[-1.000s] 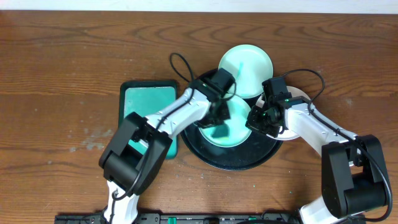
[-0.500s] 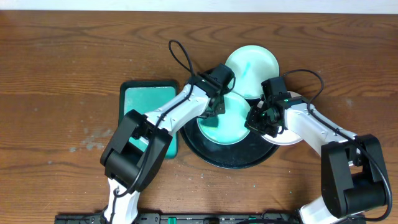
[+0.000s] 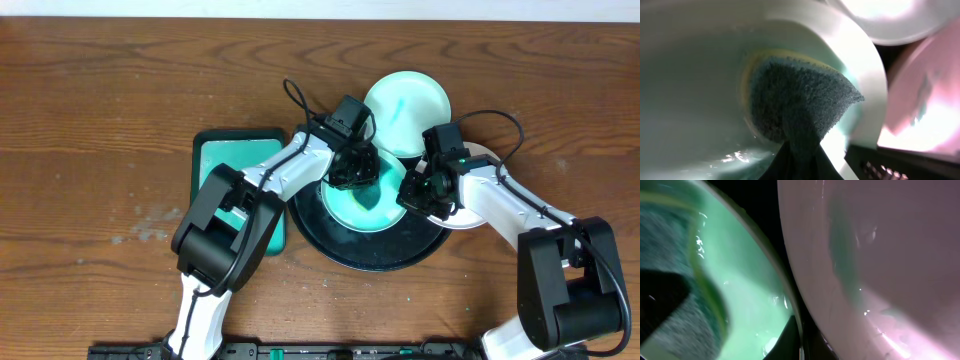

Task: Clean dirty plates on tray and stack at the side
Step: 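Scrub the lower pale green plate with the sponge in the left gripper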

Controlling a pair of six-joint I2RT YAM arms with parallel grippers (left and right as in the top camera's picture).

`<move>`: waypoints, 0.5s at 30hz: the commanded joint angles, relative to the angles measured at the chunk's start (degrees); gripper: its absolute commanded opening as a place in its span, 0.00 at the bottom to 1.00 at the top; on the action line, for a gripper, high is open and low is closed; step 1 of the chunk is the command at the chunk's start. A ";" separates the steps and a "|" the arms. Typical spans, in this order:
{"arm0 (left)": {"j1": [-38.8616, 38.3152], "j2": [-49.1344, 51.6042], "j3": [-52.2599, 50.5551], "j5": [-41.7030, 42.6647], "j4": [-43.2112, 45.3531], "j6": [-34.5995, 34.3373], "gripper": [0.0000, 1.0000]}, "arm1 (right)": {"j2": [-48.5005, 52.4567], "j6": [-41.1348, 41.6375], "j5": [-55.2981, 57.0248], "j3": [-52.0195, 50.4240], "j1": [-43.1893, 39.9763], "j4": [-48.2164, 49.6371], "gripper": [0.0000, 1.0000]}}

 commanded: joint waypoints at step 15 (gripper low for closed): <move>-0.90 -1.11 -2.08 -15.91 -19.21 -3.39 0.07 | 1.01 -1.16 2.36 -0.28 0.24 0.15 0.01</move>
